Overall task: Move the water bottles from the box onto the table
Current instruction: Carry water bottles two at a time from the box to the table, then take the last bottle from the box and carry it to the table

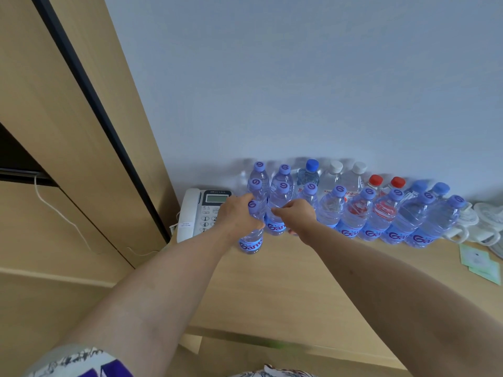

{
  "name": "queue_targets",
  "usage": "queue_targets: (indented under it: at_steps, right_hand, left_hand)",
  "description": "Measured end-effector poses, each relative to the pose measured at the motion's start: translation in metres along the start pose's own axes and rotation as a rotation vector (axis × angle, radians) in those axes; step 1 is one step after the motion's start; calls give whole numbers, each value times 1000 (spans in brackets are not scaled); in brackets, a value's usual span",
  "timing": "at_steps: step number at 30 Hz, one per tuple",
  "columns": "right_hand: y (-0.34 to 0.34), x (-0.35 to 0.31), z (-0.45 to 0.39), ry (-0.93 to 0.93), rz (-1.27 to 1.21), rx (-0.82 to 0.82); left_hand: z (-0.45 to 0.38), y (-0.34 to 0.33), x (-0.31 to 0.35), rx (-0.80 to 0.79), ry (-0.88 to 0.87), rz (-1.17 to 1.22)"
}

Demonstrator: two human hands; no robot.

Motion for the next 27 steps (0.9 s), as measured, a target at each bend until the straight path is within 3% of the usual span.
queue_targets:
  at_steps: [10, 18, 27]
  right_hand:
    - [2, -1, 12, -30, -8, 20]
    - [37, 5, 42, 41, 197, 134]
    - [123, 97, 120, -115, 533, 360]
  left_hand:
    - [-5, 10, 9, -139, 6, -113]
    - [-6, 16, 60, -42, -262, -233]
    - [26, -67, 160, -199, -523, -272]
Point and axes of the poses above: each hand's wrist, its own z-axis away from the middle knuckle, its own y-axis out of the back of the hand, x = y × z, the point moved 1 cm from there along -z, towards the middle knuckle, and after that the axes turned 10 degrees about z, right-handed, at the moved point
